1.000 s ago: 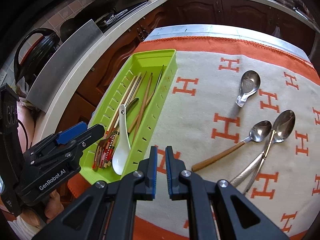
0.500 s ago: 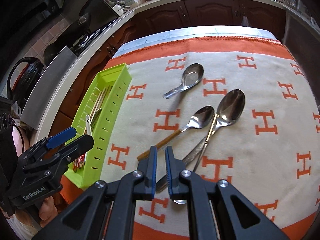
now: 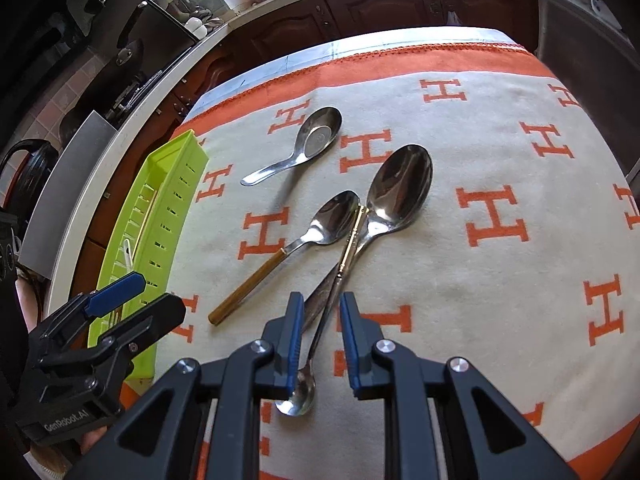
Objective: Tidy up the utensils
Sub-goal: 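Grasp the gold-handled spoon by its handle with the right gripper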
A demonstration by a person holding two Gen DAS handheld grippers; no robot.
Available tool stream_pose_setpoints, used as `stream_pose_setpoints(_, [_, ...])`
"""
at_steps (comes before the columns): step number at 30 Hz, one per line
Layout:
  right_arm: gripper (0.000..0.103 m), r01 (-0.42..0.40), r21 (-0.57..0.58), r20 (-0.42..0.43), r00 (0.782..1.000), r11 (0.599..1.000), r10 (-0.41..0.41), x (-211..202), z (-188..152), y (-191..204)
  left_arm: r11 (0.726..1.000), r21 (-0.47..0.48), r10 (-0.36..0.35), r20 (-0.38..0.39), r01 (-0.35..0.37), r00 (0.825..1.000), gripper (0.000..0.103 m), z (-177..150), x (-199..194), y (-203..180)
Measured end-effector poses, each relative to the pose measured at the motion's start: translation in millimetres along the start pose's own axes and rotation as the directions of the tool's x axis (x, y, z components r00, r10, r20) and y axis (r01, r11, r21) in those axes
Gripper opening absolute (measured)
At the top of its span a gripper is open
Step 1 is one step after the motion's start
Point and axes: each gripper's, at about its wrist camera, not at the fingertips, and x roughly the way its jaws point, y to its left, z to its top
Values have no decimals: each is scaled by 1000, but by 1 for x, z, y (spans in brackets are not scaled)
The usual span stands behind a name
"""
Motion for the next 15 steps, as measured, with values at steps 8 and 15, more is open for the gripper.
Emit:
stream_pose_setpoints(8, [18, 22, -12, -2, 1000, 1000, -22, 15, 2, -2, 1000, -15, -16, -14, 16, 1000, 76, 1, 6, 2])
stream_pose_setpoints(15, [13, 43, -64, 30, 999, 997, -42, 18, 1, 6, 1000, -12, -21, -26, 20, 999, 76, 2, 10, 3])
